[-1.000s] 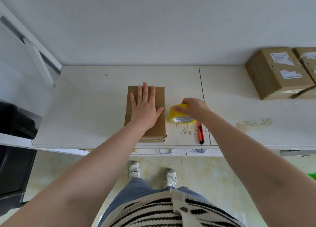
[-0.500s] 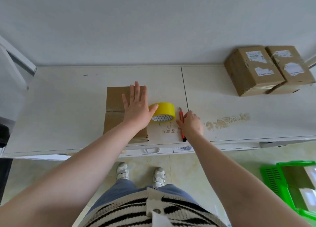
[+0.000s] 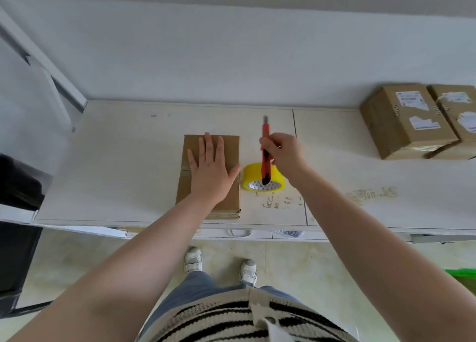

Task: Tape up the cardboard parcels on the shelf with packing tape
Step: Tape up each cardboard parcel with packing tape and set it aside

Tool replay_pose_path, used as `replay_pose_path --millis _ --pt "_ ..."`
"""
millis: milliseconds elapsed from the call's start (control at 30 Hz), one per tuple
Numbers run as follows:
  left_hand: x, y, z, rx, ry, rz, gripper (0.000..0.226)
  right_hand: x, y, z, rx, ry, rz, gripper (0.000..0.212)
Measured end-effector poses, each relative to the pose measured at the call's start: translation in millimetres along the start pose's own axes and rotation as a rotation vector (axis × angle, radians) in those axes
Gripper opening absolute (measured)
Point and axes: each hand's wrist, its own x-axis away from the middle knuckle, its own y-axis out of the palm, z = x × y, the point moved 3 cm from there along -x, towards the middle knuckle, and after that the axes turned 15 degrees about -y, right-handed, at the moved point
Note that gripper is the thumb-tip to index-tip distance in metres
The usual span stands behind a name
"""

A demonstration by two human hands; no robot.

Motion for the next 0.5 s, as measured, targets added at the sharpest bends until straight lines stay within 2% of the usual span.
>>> replay_pose_path --millis 100,233,333,500 --pt "-2 1 -6 -0.042 0.000 0.024 0.087 9 19 -2 0.164 0.003 -0.283 0.046" --pt "-6 1 -8 -0.034 -0.026 0.003 0.090 11 16 4 0.374 -0.034 -0.424 0.055" --pt "-7 1 -6 -0.016 -0.034 -0.011 0.091 12 15 4 0.411 -0.028 -0.451 0.047" --pt "-7 0 -8 0.002 -0.033 -0.025 0.090 14 19 6 0.505 -0.004 -0.395 0.037"
